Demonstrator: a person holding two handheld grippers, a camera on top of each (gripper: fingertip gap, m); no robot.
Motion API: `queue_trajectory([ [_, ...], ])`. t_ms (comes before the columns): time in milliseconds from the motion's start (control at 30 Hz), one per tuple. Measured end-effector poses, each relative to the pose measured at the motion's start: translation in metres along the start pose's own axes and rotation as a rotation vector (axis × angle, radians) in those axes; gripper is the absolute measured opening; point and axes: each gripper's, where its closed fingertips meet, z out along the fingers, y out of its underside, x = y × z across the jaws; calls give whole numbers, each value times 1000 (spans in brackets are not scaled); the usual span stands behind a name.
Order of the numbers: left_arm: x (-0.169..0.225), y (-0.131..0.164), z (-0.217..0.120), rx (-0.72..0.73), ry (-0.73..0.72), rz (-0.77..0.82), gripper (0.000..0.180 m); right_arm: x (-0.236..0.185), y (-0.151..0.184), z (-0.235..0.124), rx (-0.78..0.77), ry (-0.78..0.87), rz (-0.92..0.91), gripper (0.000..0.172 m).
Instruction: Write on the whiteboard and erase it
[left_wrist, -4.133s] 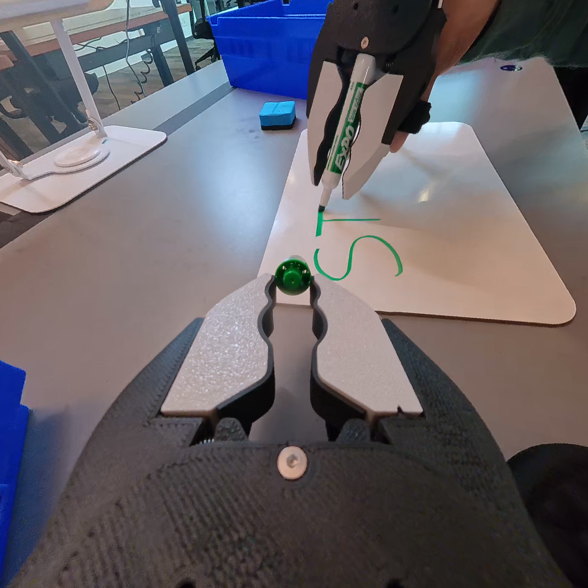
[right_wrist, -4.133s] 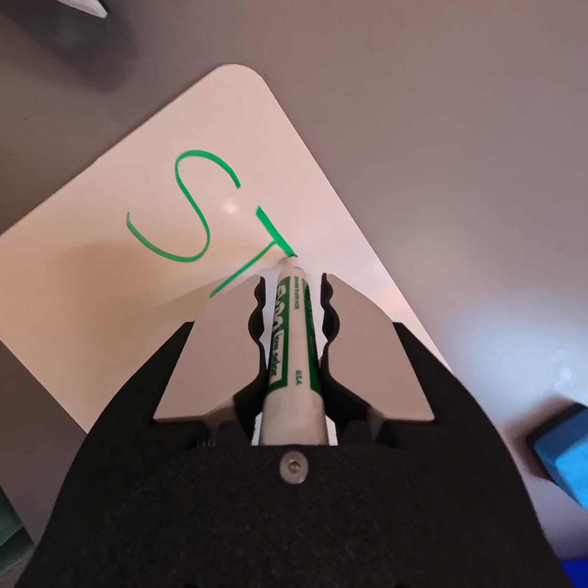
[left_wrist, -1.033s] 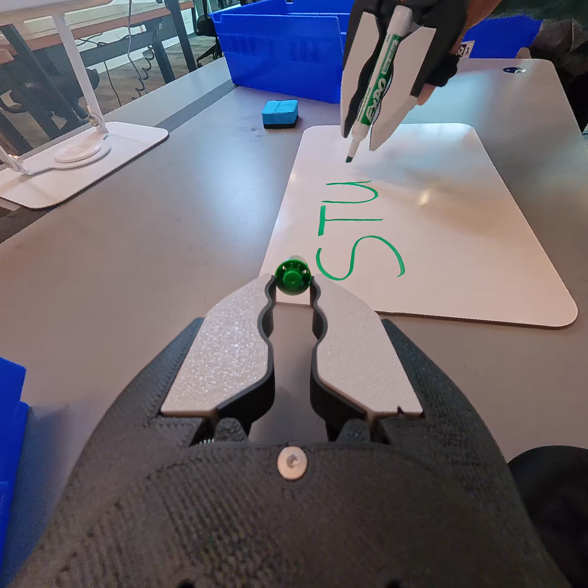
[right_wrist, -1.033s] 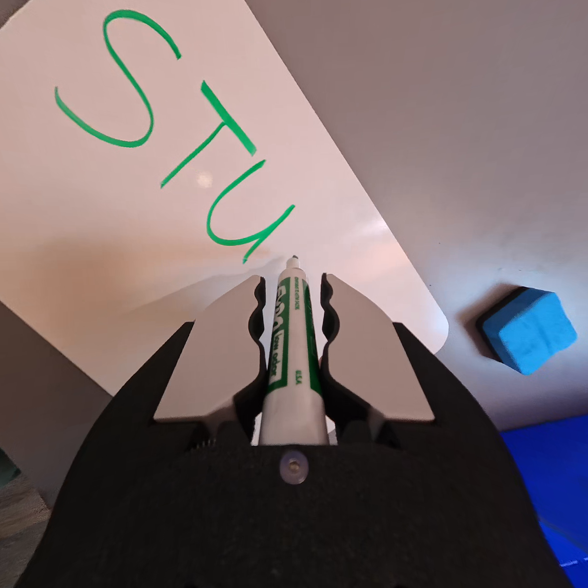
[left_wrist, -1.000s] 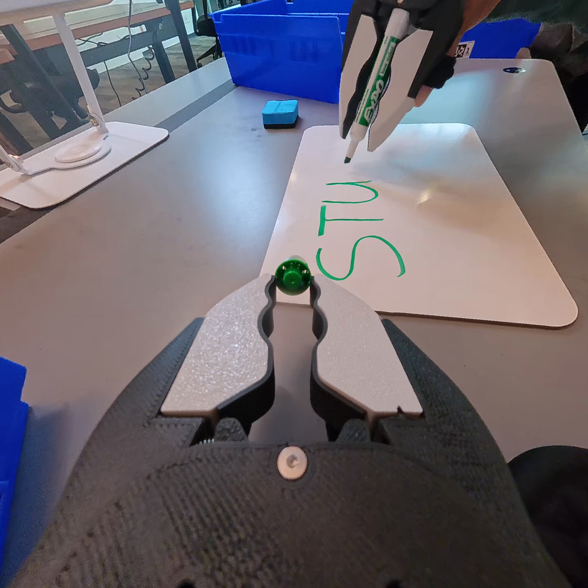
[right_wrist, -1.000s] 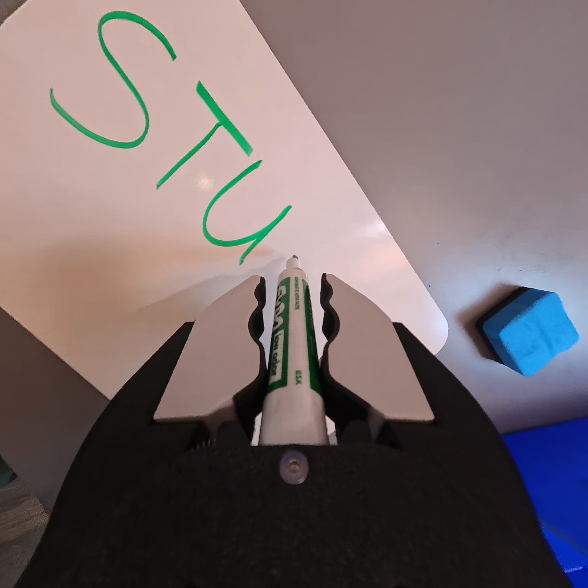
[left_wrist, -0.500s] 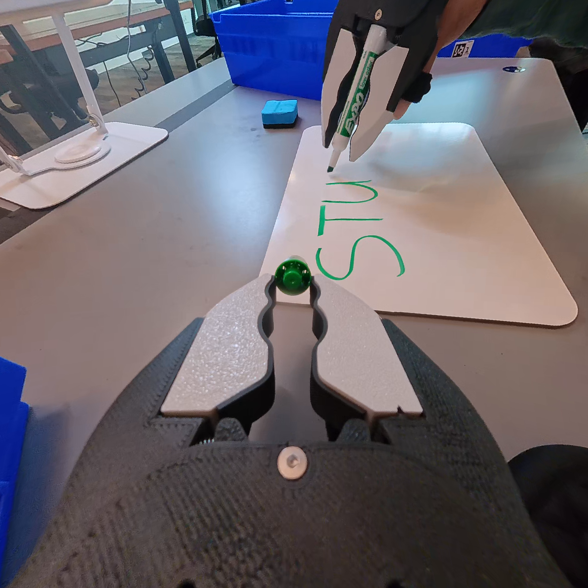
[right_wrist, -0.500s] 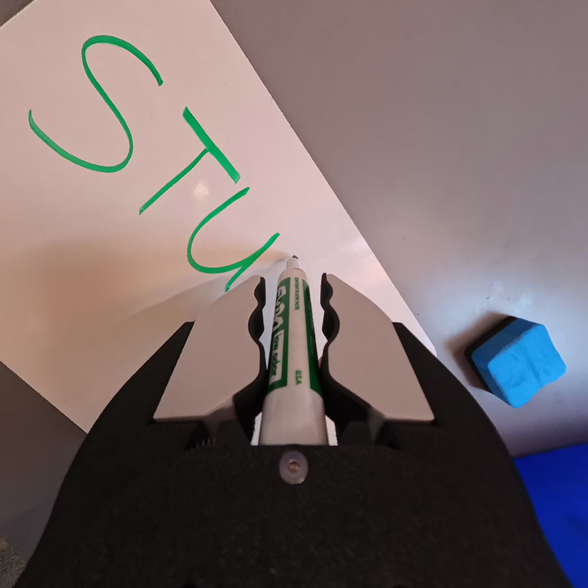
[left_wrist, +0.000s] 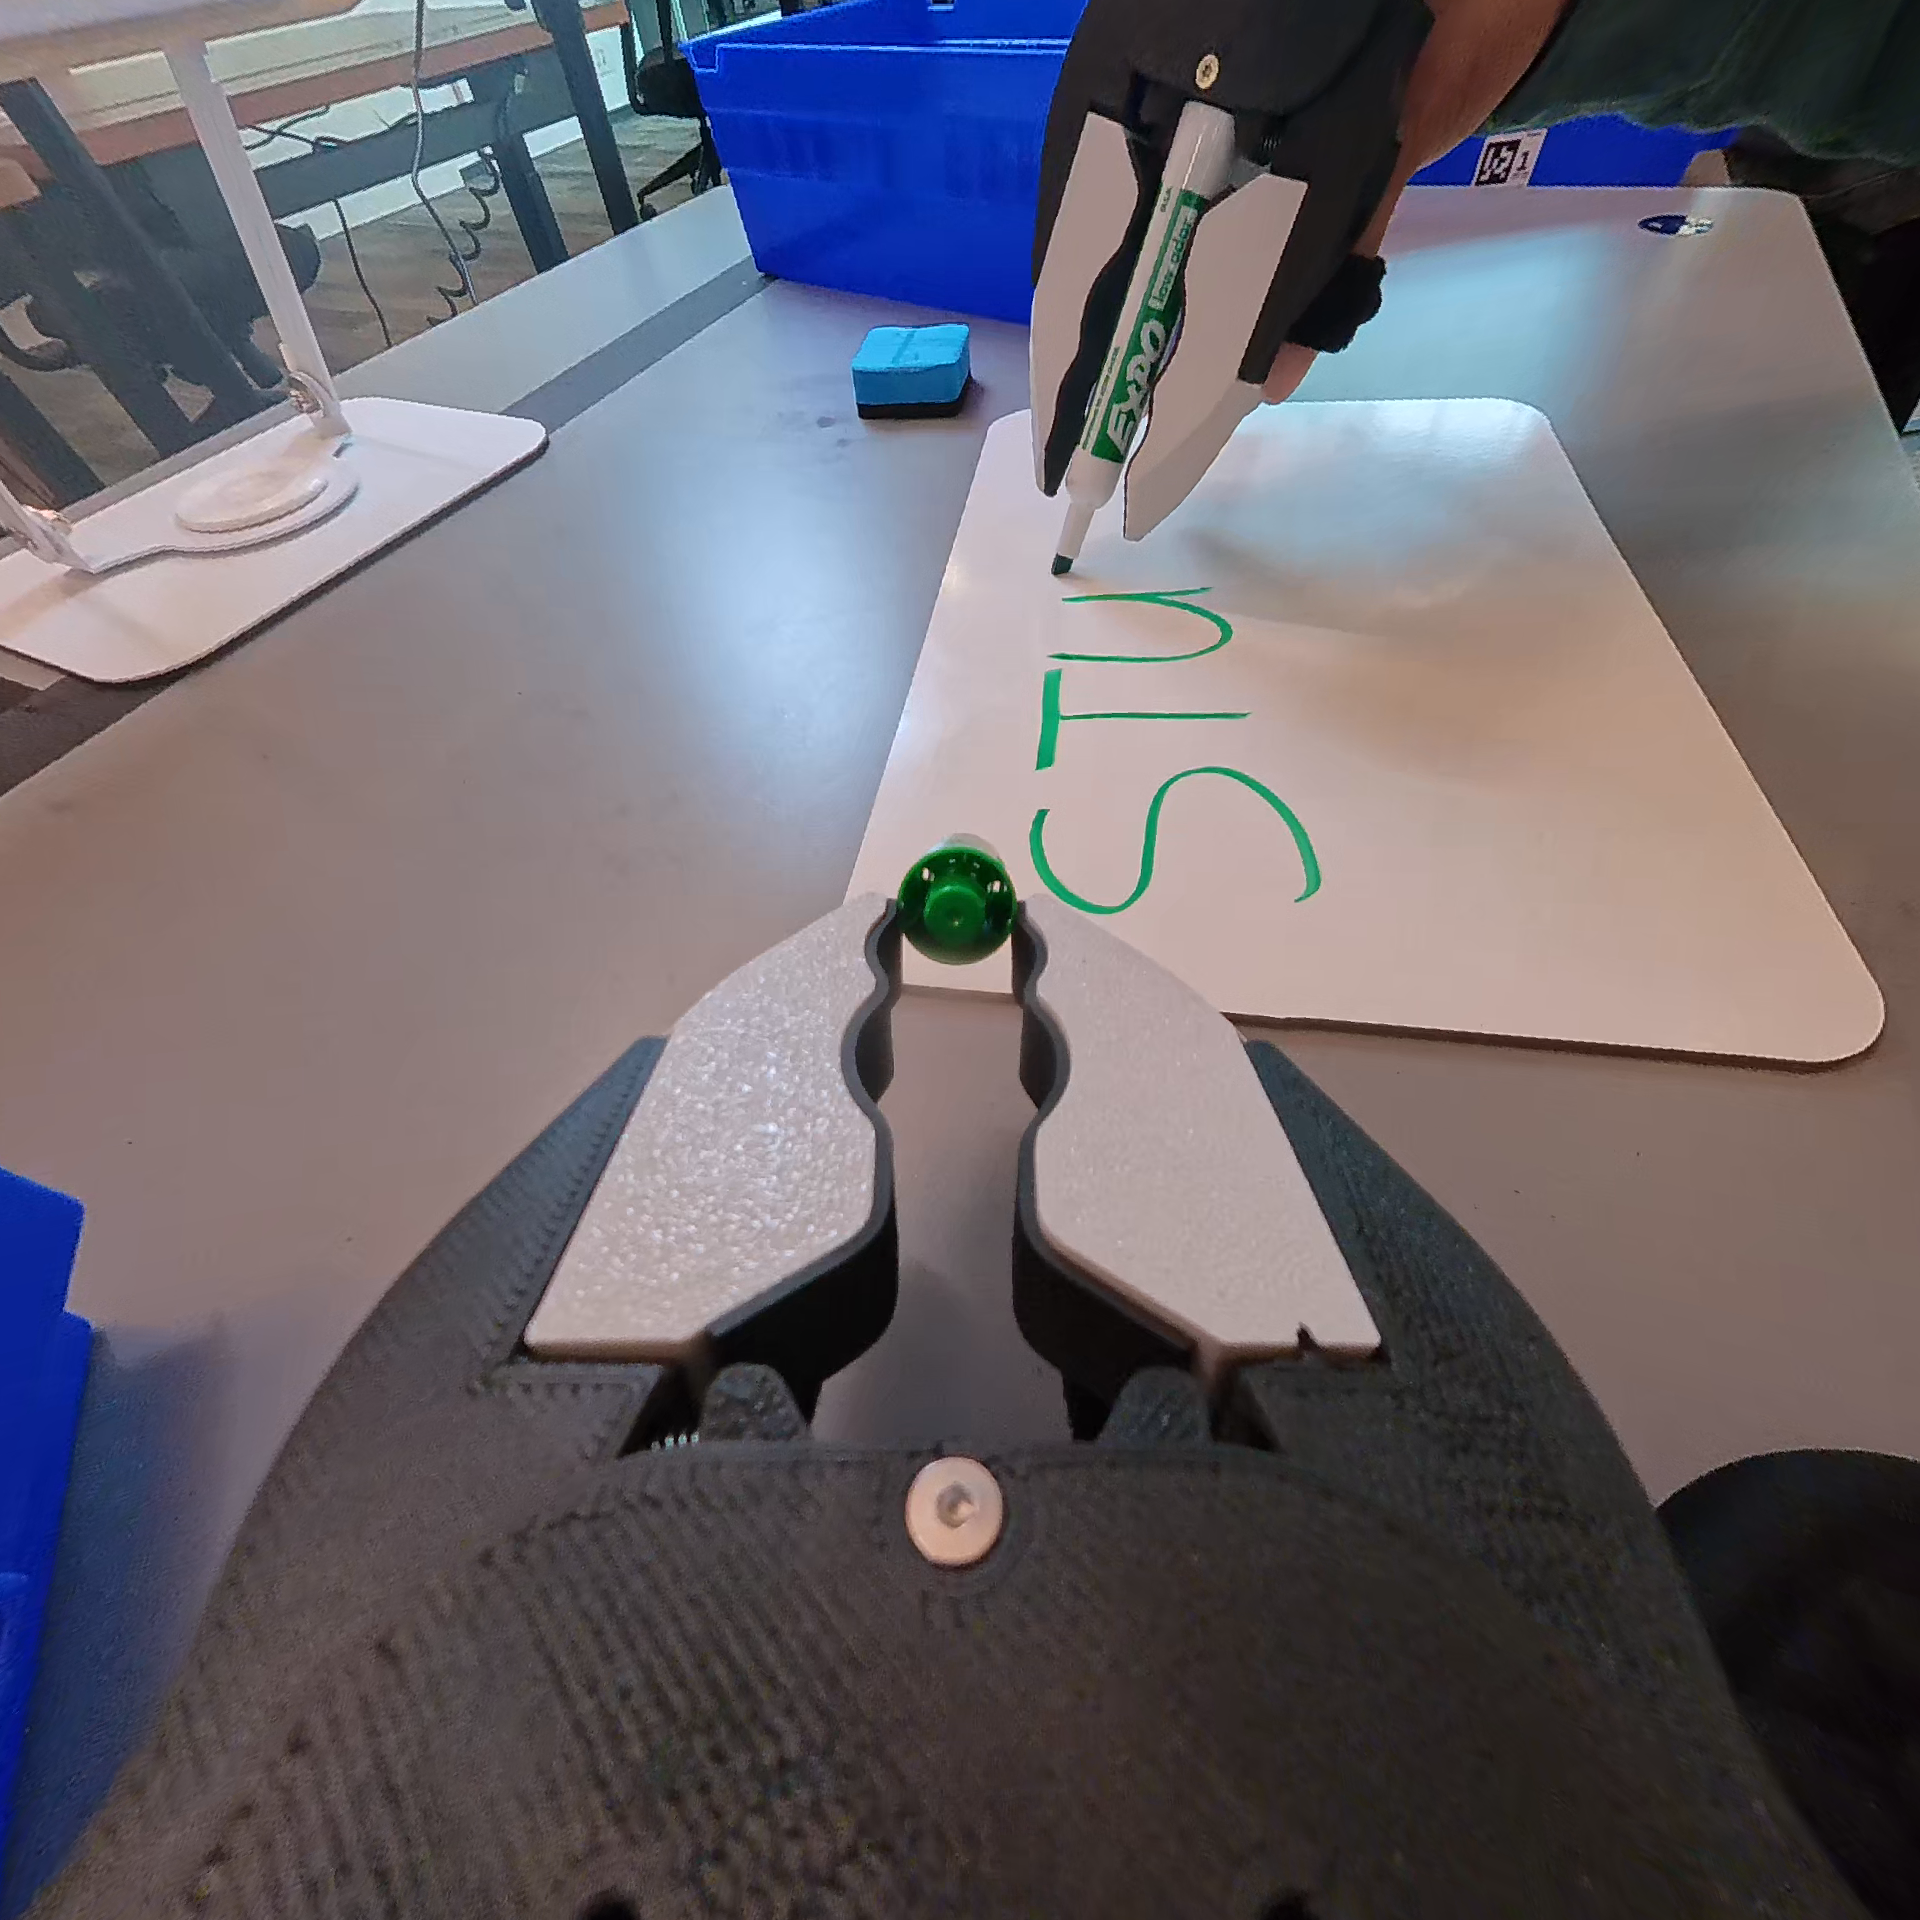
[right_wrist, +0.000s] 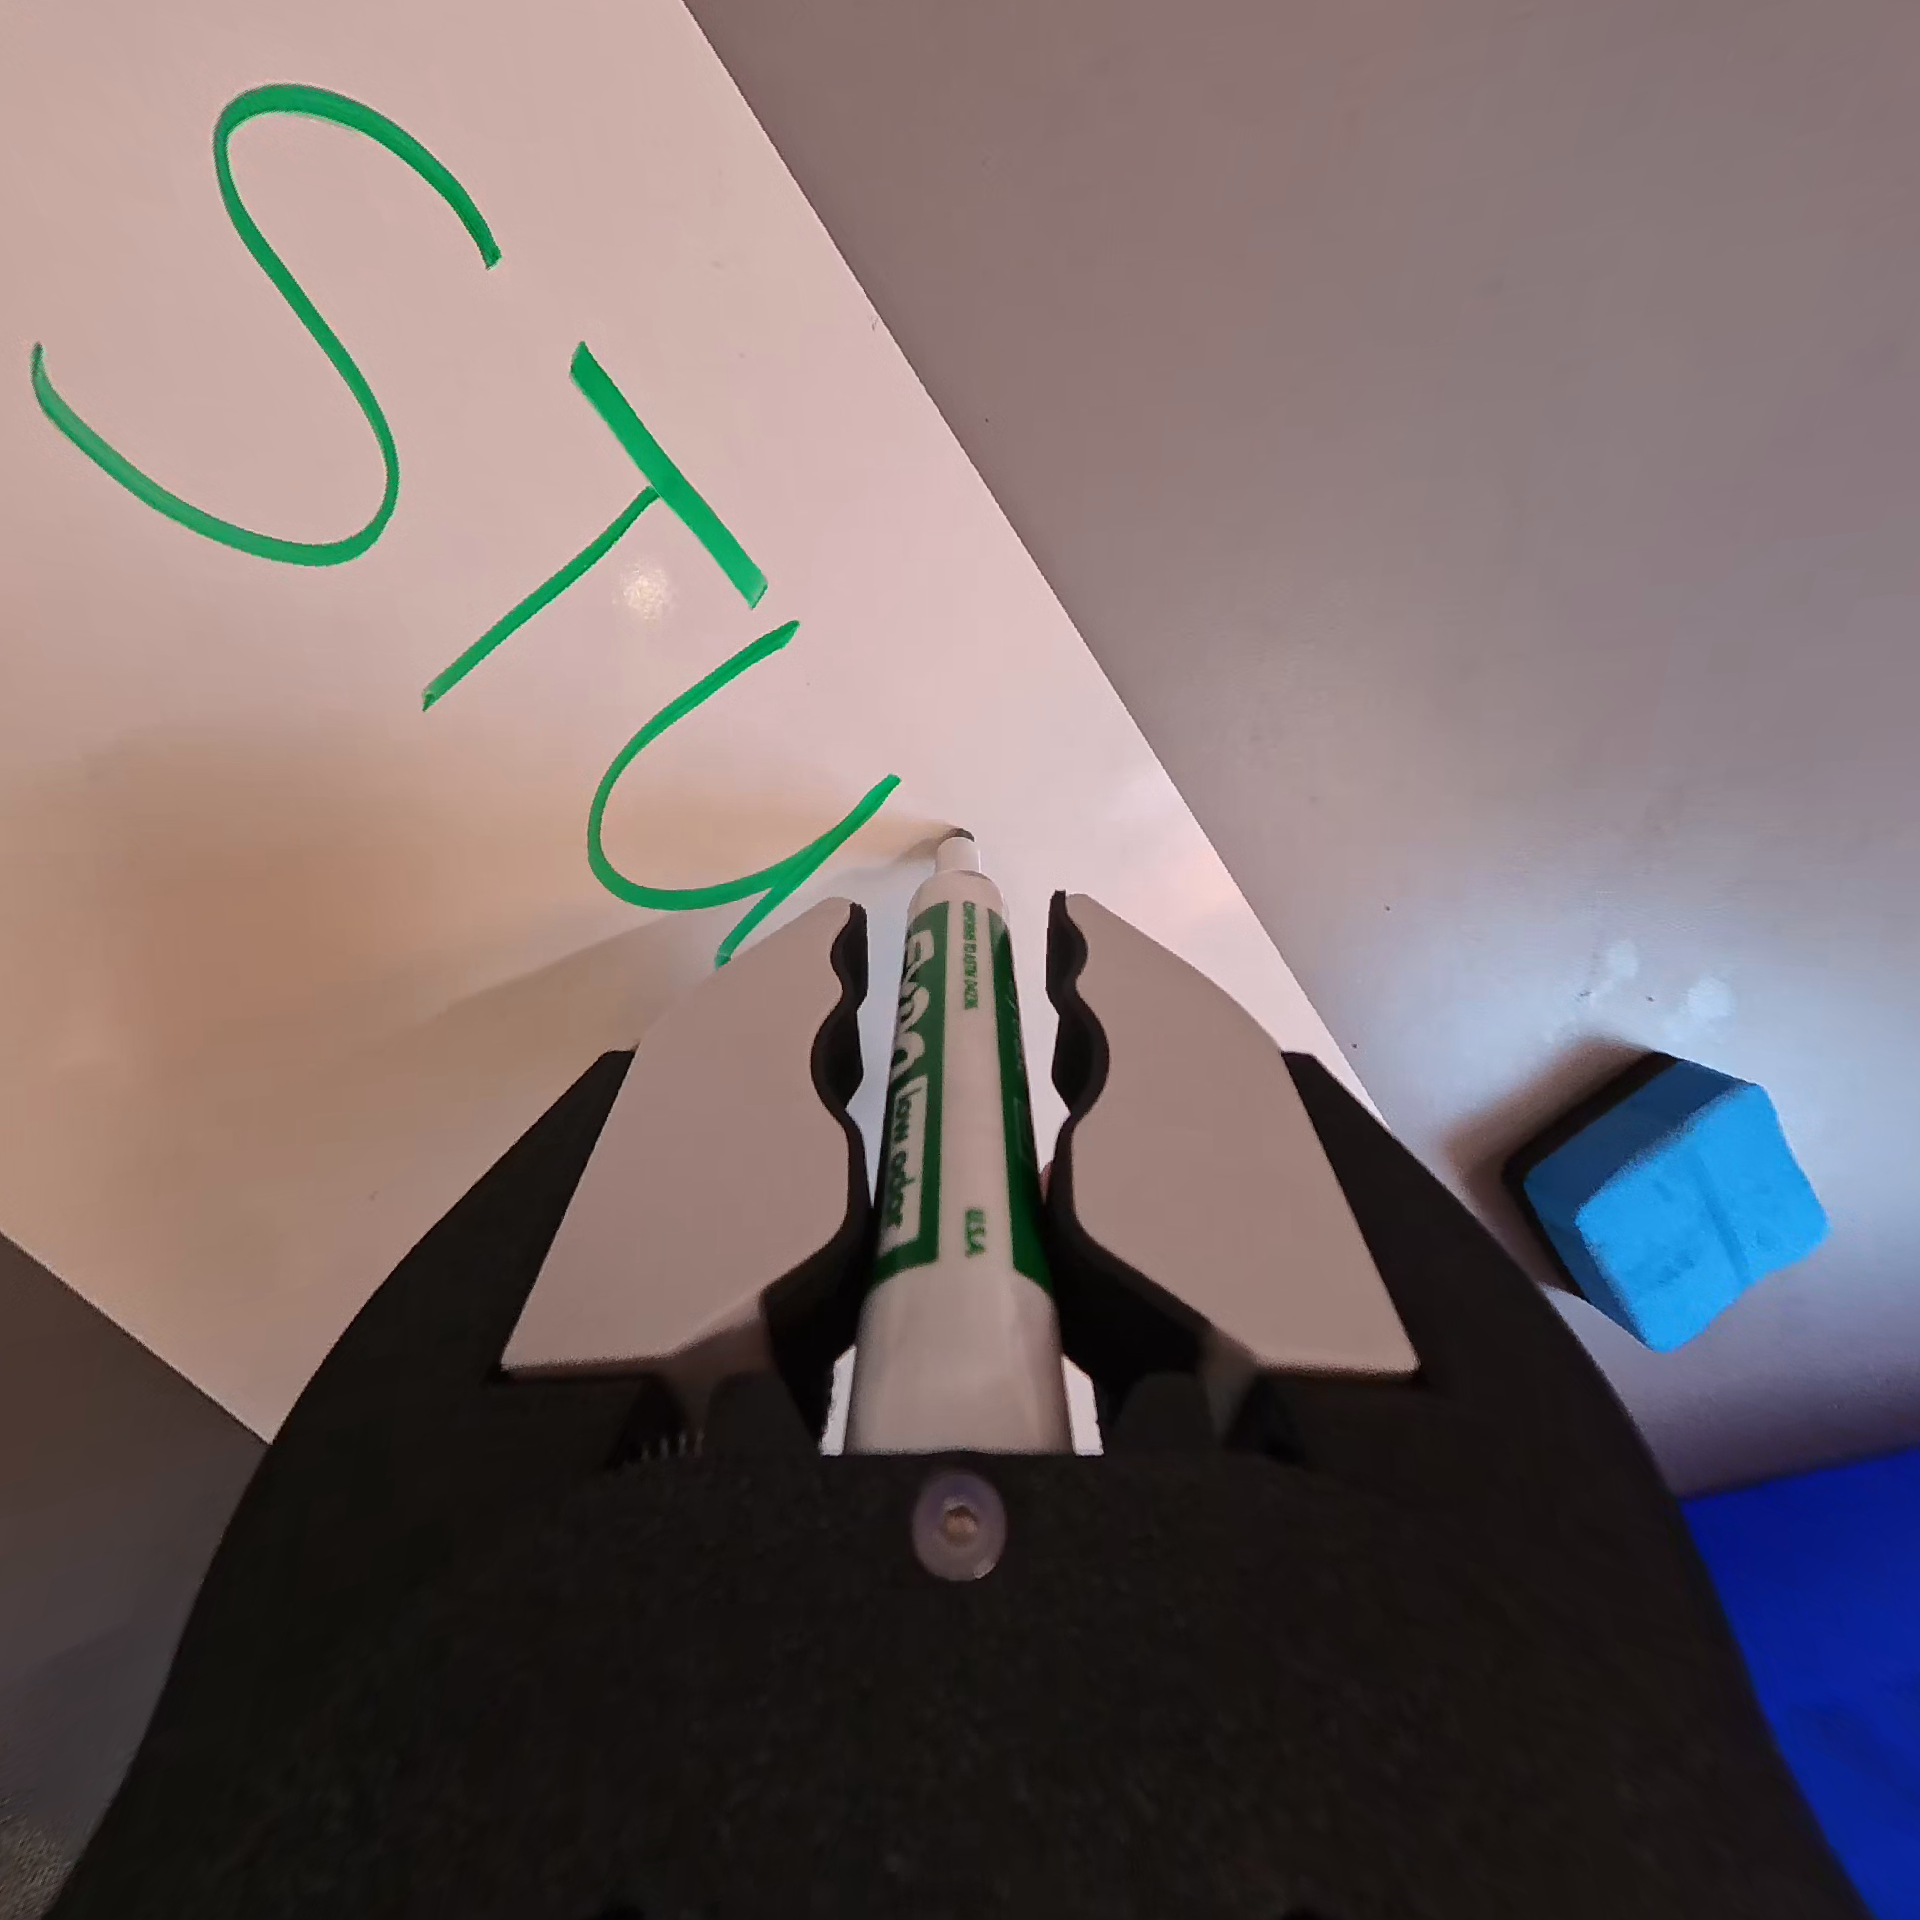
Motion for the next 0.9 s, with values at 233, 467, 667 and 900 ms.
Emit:
queue_trajectory([
  [233, 0, 0, 0, -1, 0, 1, 20, -7, 6, -3, -19, -11, -5, 35],
  [467, 0, 0, 0, 0, 2, 1, 20, -28, 27, -15, -56, -28, -14, 35],
  [667, 2, 0, 0, 0, 5, 1, 20, -31, 33, -18, -68, -28, -8, 34],
  [900, 2, 0, 0, 1, 7, 0, 20, 1, 23, -9, -54, 9, 26, 34],
])
